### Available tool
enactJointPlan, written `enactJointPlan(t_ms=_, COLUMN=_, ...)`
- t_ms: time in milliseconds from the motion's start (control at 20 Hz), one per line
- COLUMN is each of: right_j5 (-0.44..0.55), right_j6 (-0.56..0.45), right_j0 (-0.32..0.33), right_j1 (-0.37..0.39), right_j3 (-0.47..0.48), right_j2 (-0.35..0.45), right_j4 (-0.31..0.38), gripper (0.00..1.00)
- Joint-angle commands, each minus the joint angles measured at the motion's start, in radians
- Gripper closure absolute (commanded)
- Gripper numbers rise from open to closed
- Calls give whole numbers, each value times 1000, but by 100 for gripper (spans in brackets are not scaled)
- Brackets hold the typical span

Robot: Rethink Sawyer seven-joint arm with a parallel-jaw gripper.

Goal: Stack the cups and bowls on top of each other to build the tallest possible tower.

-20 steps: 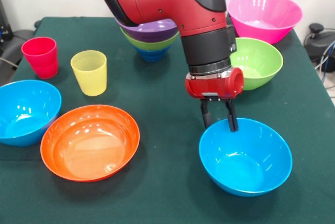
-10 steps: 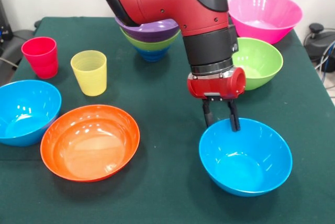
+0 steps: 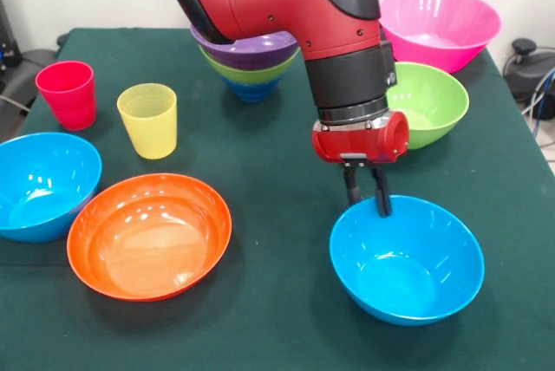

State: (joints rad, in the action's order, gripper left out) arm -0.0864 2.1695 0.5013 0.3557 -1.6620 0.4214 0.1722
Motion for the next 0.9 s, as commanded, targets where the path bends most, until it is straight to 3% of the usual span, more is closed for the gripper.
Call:
enactJointPlan(t_ms=50, right_j5=-4, right_j6=53, right_j0=-14, right_j1=1, right_j3=21, right_j2=-10, right_j4=52, gripper=100)
enactJointPlan(t_ms=100, right_j5=36, right_j6=46, right_j0=-11, right_j1=15, right_j3=25, right_j2=-6, right_j4=40, gripper=100)
enactJointPlan(t_ms=250, right_j5=9, right_j6=69, right_j0=-15, right_j1=27, right_j3=-3, right_j2=-16, right_j4=36, gripper=100)
enactJointPlan(t_ms=900, right_j5=79, right_j6=67, right_j0=-42, right_j1=65, right_j3=0, right_j2=-42, right_j4=3, gripper=100)
